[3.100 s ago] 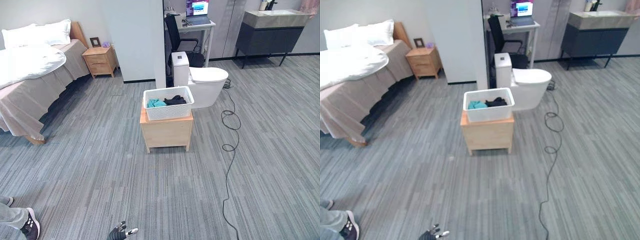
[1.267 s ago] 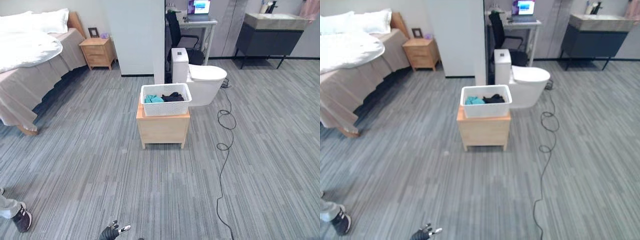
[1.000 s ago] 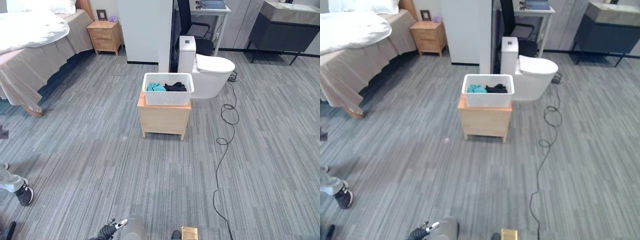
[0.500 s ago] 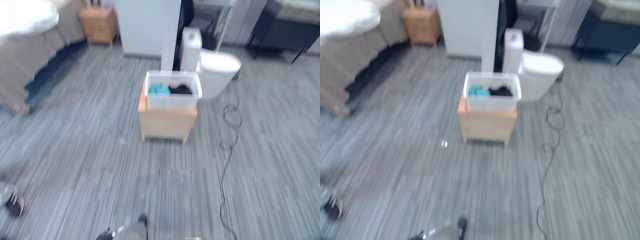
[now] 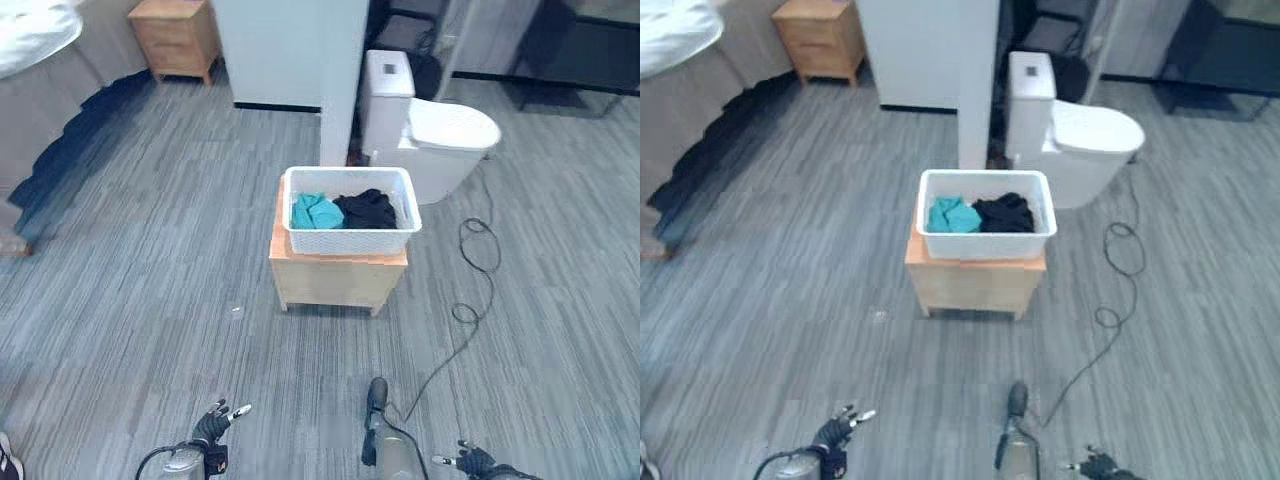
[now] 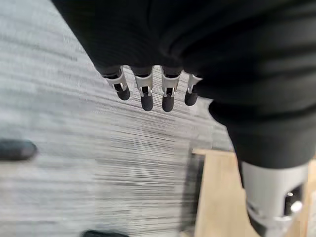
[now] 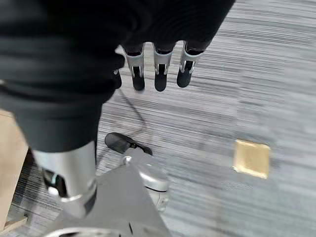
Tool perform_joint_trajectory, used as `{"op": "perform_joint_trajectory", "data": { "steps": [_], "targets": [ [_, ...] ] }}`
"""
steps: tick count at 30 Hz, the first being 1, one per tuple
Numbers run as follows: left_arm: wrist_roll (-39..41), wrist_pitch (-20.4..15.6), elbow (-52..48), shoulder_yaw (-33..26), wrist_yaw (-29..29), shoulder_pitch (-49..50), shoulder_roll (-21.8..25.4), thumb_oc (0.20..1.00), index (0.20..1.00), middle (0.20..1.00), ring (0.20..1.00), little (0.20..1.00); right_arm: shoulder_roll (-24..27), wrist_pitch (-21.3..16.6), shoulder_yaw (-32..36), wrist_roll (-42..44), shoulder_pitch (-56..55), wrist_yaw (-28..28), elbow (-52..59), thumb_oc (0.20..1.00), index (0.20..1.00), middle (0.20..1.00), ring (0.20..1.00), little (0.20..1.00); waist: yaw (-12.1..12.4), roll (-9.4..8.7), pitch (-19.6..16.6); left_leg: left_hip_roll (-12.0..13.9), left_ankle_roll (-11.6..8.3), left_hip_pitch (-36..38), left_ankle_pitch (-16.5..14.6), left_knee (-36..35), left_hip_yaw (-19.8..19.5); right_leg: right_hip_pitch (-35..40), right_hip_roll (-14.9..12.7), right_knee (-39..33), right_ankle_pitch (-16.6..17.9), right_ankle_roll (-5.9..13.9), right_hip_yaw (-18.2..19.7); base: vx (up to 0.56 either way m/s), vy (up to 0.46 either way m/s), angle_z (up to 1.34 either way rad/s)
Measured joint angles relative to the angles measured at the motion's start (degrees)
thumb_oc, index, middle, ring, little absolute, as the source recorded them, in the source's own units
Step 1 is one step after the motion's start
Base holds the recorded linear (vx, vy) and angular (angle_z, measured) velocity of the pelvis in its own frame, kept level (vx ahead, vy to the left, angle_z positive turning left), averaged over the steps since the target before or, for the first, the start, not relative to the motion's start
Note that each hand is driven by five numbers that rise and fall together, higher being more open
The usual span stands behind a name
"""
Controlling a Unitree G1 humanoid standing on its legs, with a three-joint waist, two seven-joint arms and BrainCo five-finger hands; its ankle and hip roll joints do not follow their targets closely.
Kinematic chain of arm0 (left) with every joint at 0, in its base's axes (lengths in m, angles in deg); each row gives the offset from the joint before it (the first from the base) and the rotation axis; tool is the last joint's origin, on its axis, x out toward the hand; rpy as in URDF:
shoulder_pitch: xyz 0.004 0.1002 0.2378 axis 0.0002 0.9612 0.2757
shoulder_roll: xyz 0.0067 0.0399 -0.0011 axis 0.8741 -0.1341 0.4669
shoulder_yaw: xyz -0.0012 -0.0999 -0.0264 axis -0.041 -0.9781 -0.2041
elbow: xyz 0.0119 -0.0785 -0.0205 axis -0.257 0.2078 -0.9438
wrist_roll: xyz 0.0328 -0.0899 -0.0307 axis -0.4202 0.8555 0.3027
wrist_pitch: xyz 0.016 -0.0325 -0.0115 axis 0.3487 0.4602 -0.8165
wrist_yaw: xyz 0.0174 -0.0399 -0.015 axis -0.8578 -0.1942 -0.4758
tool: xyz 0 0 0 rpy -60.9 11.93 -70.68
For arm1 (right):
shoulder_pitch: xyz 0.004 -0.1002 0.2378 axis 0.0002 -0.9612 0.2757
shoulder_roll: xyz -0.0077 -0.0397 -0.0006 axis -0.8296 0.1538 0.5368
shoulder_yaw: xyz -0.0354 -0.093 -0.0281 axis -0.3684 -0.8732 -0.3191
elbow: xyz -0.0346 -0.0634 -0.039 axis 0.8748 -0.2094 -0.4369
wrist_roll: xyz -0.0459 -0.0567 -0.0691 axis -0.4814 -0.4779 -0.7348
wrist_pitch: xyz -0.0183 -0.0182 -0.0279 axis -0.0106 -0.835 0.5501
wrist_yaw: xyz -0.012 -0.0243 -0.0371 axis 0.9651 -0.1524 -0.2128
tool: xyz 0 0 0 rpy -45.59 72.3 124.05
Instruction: Grab the laundry basket,head to the washer,open it,put in the laundry and shut it.
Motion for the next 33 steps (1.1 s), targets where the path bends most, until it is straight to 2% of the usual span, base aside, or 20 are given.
{"op": "perform_joint_trajectory", "data": {
  "steps": [2,4,6,7,8,9,10,11,12,16,19,21,22,23,24,26,28,29,31,33],
  "targets": [
    [-0.49,0.01,0.34,-0.05,0.07,1.98,-1.3,1.0,1.0,1.0,1.0,1.0,0.64,-0.46,-0.01,0.0,0.13,-0.02,0.19,1.0,1.0,1.0,1.0,1.0,0.29,2.24,-0.75,3.28,-2.76,0.47,1.84,3.05,-0.54,1.83,3.41,1.66,-3.17,-1.73,-0.4,0.29,-0.323,-0.15],
    [-0.54,0.11,0.66,-0.74,0.11,2.92,-2.03,1.0,1.0,1.0,1.0,1.0,1.28,-0.51,-0.06,0.0,0.7,-0.1,1.03,1.0,1.0,1.0,1.0,1.0,0.45,1.95,-0.69,4.92,-3.98,-2.4,3.54,8.93,-0.92,2.66,4.89,4.83,-6.32,-5.45,0.3,0.16,-0.297,-0.2],
    [-0.41,-0.02,0.94,-2.51,0.02,1.23,-1.8,1.0,1.0,1.0,1.0,1.0,2.32,-0.53,0.07,0.11,-0.71,-0.28,2.4,1.0,1.0,1.0,1.0,1.0,-0.51,1.2,-0.25,5.59,-4.09,-6.75,7.4,15.45,-2.64,4.53,5.7,4.63,-7.74,-6.03,0.61,0.12,-0.406,0.24],
    [-0.1,-0.16,0.58,-3.76,0.0,1.21,-1.57,1.0,1.0,1.0,1.0,1.0,2.61,-0.31,0.26,0.68,-1.68,-0.55,3.59,1.0,1.0,1.0,1.0,1.0,-0.62,0.55,-0.31,5.69,-5.6,-7.62,9.96,17.93,-3.97,4.98,6.52,5.4,-8.81,-6.15,-0.02,0.12,-0.383,0.05],
    [0.69,-0.05,0.03,-6.41,-0.02,1.51,-1.57,1.0,1.0,1.0,1.0,1.0,3.16,0.03,1.64,1.7,-4.64,-1.19,9.15,1.0,1.0,1.0,1.0,1.0,-0.33,0.19,0.01,5.36,-4.33,-11.02,12.39,24.81,-5.84,5.01,7.87,7.34,-11.66,-8.84,-0.9,0.15,-0.162,0.09],
    [1.66,-0.45,-0.19,-9.08,-0.27,1.18,-1.02,1.0,1.0,1.0,1.0,1.0,3.21,-0.26,3.5,2.57,-8.41,-1.17,16.12,1.0,1.0,1.0,1.0,1.0,-0.05,-2.2,0.81,4.91,-2.77,-18.33,17.07,37.57,-6.74,7.09,7.69,5.57,-13.39,-8.65,0.36,0.2,-0.063,0.07],
    [2.68,-0.33,-0.28,-9.79,-0.64,1.2,-0.1,1.0,1.0,1.0,1.0,1.0,3.3,-0.46,3.79,3.05,-9.3,-1.1,18.17,1.0,1.0,1.0,1.0,1.0,0.52,-3.38,1.43,5.19,-1.77,-21.69,14.93,41.2,-6.65,8.93,7.81,3.65,-13.15,-7.43,0.75,0.16,-0.006,0.11],
    [2.98,0.0,-1.26,-9.63,-0.78,1.32,1.12,1.0,1.0,1.0,1.0,1.0,3.32,-0.02,5.03,3.71,-10.31,-1.03,20.39,1.0,1.0,1.0,1.0,1.0,0.42,-5.06,1.91,5.77,0.01,-25.49,9.27,39.54,-4.94,11.08,7.93,1.16,-12.77,-8.32,0.73,0.2,0.071,-0.11],
    [3.76,-0.03,-4.3,-9.31,-1.01,2.5,2.09,1.0,1.0,1.0,1.0,1.0,4.6,-0.22,7.12,4.12,-10.89,-0.59,21.96,1.0,1.0,1.0,1.0,1.0,1.3,-6.76,1.89,6.01,-0.26,-28.85,7.39,27.56,-3.6,13.18,7.7,-1.16,-12.55,-7.63,0.51,0.18,0.099,-0.1],
    [6.48,-0.61,-11.74,-7.33,-1.52,2.95,1.26,1.0,1.0,1.0,1.0,1.0,9.73,-0.6,12.47,5.26,-11.38,1.63,29.14,1.0,1.0,1.0,1.0,1.0,2.05,-1.96,2.7,6.87,-5.15,-32.55,13.17,-2.52,-3.23,17.94,9.78,-6.02,-12.53,-5.61,0.55,0.13,0.12,-0.15],
    [6.93,-0.75,-14.32,-7.19,-1.74,3.56,0.46,1.0,1.0,1.0,1.0,1.0,10.92,-0.67,12.16,6.09,-9.93,2.48,34.32,1.0,1.0,1.0,1.0,1.0,2.32,1.34,2.03,7.68,-1.81,-32.74,16.17,-0.05,0.57,20.86,10.58,-6.66,-12.06,-4.76,3.3,0.16,0.088,-0.63],
    [7.0,-0.65,-17.96,-8.49,-1.59,4.93,0.49,1.0,1.0,1.0,1.0,1.0,10.72,-0.47,13.86,6.21,-12.63,2.21,43.68,1.0,1.0,1.0,1.0,1.0,1.45,2.63,1.11,6.79,-1.96,-28.49,16.49,2.0,0.53,23.16,9.57,-6.67,-13.83,-3.1,4.75,0.13,0.055,-0.3],
    [7.4,-2.38,-19.42,-9.68,-1.75,5.32,1.19,1.0,1.0,1.0,1.0,1.0,9.64,-1.92,14.39,6.24,-13.64,2.34,45.18,1.0,1.0,1.0,1.0,1.0,-0.1,1.48,0.58,4.68,-0.09,-25.88,19.96,0.45,0.97,23.71,8.0,-4.52,-15.48,-1.29,4.64,0.25,0.113,-0.05],
    [7.38,-2.13,-21.37,-9.72,-1.66,4.76,3.21,1.0,1.0,1.0,1.0,1.0,9.32,-0.86,14.24,6.21,-13.48,2.09,45.0,1.0,1.0,1.0,1.0,1.0,-0.02,0.32,0.13,3.83,0.85,-24.59,18.92,-0.5,1.28,23.18,6.21,-2.96,-15.69,-1.0,4.8,0.32,0.132,-0.37],
    [7.31,-1.62,-29.2,-13.05,-1.57,8.55,5.75,1.0,1.0,1.0,1.0,1.0,8.78,-0.45,15.44,6.21,-14.0,1.35,48.19,1.0,1.0,1.0,1.0,1.0,1.0,-3.08,-0.45,1.71,1.91,-22.32,16.83,-1.05,4.41,24.06,3.32,-3.43,-17.44,0.55,7.06,0.22,0.072,-0.62],
    [6.74,-1.74,-37.23,-15.94,-1.74,10.93,8.58,1.0,1.0,1.0,1.0,1.0,9.6,-0.68,18.88,6.34,-13.65,1.17,50.76,1.0,1.0,1.0,1.0,1.0,1.2,-3.23,-0.59,0.27,3.11,-18.44,15.63,-2.04,6.03,26.25,1.33,-2.44,-17.57,0.9,7.82,0.12,0.011,-0.44],
    [4.32,-1.66,-42.47,-15.91,-1.86,10.16,12.13,1.0,1.0,1.0,1.0,1.0,11.66,-0.49,19.0,6.78,-12.97,0.76,50.67,1.0,1.0,1.0,1.0,1.0,1.7,-2.32,-1.07,0.12,3.71,-18.15,14.88,-2.19,6.44,24.96,0.35,-2.35,-18.06,1.65,7.63,0.0,-0.006,-0.19],
    [1.49,-1.53,-45.08,-16.4,-2.52,8.59,14.14,1.0,1.0,1.0,1.0,1.0,13.88,-0.47,19.1,7.76,-11.9,-0.01,50.97,1.0,1.0,1.0,1.0,1.0,2.35,-2.25,-0.95,-0.5,3.79,-19.46,14.82,-2.31,7.01,22.34,-2.2,-5.45,-16.89,2.96,7.66,-0.15,-0.021,-0.15],
    [-0.12,0.13,-44.97,-16.41,-2.83,6.22,14.48,1.0,1.0,1.0,1.0,1.0,15.78,-0.13,19.26,8.56,-10.8,-0.01,51.23,1.0,1.0,1.0,1.0,1.0,2.33,-2.26,-0.84,-0.82,3.42,-20.65,15.12,-2.47,6.73,20.33,-3.65,-7.19,-13.26,3.97,7.65,-0.23,-0.03,0.04],
    [-0.1,2.05,-44.84,-12.71,-3.46,1.36,14.81,1.0,1.0,1.0,1.0,1.0,21.4,0.3,19.08,8.93,-7.25,0.46,51.15,1.0,1.0,1.0,1.0,1.0,1.88,1.28,1.63,1.06,1.99,-25.42,17.43,-1.0,5.21,15.96,-1.22,-5.35,-11.45,5.33,6.46,-0.38,-0.027,0.25]
  ]
}}
